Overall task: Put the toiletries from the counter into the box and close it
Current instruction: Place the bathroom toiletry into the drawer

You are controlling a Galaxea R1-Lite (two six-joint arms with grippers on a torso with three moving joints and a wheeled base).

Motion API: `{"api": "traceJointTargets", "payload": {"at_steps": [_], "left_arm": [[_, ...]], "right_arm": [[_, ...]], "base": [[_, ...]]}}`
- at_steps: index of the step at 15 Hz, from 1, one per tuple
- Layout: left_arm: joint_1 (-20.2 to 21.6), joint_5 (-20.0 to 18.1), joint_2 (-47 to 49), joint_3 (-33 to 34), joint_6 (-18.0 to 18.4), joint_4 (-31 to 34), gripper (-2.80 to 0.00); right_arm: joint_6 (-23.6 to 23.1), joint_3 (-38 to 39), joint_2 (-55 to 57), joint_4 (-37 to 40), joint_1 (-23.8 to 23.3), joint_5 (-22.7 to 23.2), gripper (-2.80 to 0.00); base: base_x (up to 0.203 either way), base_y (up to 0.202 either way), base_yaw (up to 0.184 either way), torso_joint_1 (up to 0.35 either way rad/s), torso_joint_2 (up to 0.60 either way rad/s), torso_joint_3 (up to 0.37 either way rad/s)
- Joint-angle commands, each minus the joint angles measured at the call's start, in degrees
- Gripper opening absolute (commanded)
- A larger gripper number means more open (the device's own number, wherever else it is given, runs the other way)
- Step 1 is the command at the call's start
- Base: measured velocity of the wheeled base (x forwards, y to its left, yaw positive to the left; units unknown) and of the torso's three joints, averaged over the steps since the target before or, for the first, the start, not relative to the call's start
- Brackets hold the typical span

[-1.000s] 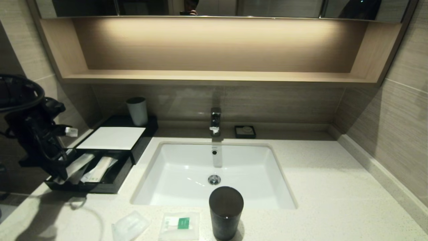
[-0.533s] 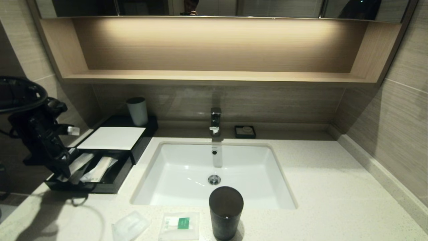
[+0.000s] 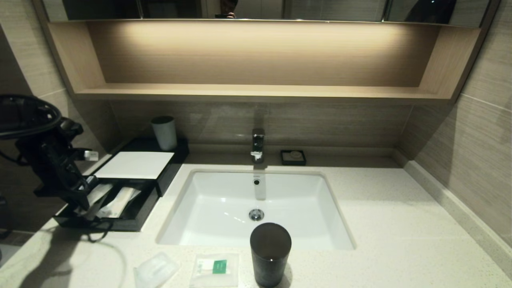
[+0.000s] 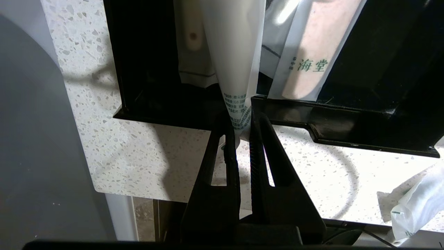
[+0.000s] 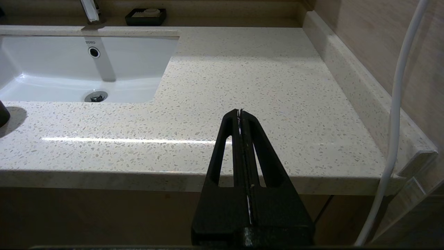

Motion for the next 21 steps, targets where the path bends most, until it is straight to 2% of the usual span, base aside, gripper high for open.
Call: {"api": "traceJointTargets", "payload": {"at_steps": [1, 15, 21], "left_arm": [[0.0, 0.0, 0.6, 0.0, 0.1, -0.5, -2.80], [0.1, 0.3, 2.7, 0.0, 0.1, -6.2, -2.80], [0.1, 0.4, 3.0, 0.0, 1.7, -7.3, -2.80]], "right_arm": [[0.0, 0.1, 0.0, 0.0, 0.0, 0.0, -2.80], [0.0, 0.1, 0.0, 0.0, 0.0, 0.0, -2.80], [0.0, 0.0, 0.0, 0.0, 0.0, 0.0, -2.80]], "base": [[0.000, 0.000, 0.000, 0.000, 0.00, 0.000], [0.000, 0.000, 0.000, 0.000, 0.00, 0.000], [0.000, 0.000, 0.000, 0.000, 0.00, 0.000]]}}
